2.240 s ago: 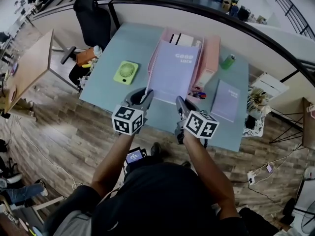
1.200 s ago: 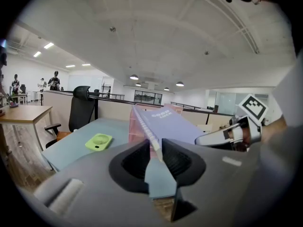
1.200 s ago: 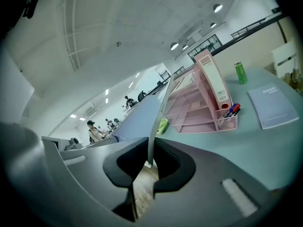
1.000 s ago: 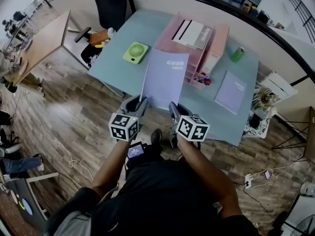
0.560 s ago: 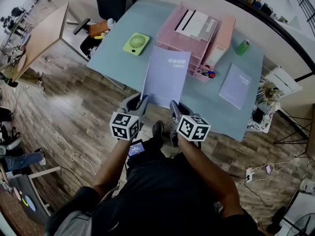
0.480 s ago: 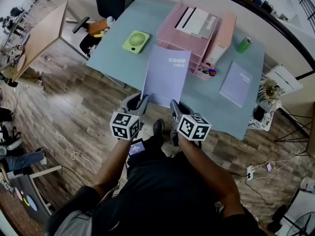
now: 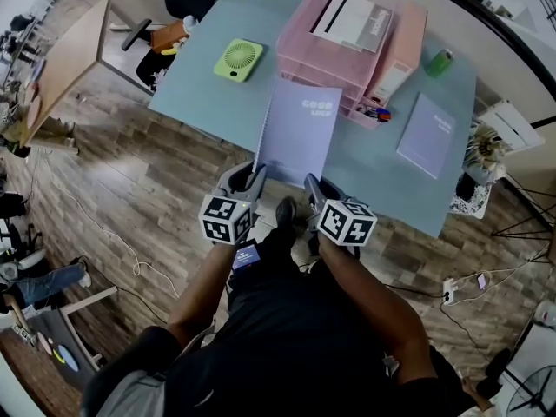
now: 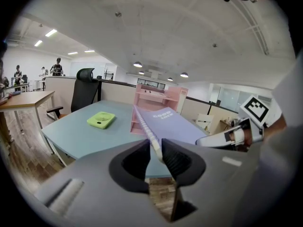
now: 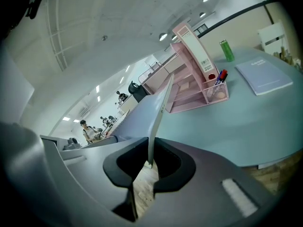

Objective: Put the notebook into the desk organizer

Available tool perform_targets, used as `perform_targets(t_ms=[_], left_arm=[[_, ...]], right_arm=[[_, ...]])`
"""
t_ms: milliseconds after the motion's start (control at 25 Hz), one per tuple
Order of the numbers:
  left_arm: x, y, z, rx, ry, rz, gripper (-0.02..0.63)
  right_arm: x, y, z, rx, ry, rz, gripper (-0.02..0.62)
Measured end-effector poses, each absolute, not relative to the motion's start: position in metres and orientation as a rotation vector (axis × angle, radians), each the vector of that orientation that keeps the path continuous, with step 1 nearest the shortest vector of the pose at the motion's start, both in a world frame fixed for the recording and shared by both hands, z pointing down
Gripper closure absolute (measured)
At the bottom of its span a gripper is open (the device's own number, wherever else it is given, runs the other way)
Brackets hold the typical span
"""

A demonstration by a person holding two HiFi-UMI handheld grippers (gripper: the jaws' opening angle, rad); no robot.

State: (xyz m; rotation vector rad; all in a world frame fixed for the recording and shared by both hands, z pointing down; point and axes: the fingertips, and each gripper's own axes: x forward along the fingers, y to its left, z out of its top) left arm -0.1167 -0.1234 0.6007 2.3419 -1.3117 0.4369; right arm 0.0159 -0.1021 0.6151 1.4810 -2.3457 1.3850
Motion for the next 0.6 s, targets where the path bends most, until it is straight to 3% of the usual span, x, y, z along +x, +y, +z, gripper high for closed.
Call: perform_targets(t_ms=[600], left_arm=[[-0.112,-0.141,0.636,2.329,-1.225,0.477,0.47]], right_arm=[[0.019,-0.108,0.653,1.572,-2.242,1.497,0.56]])
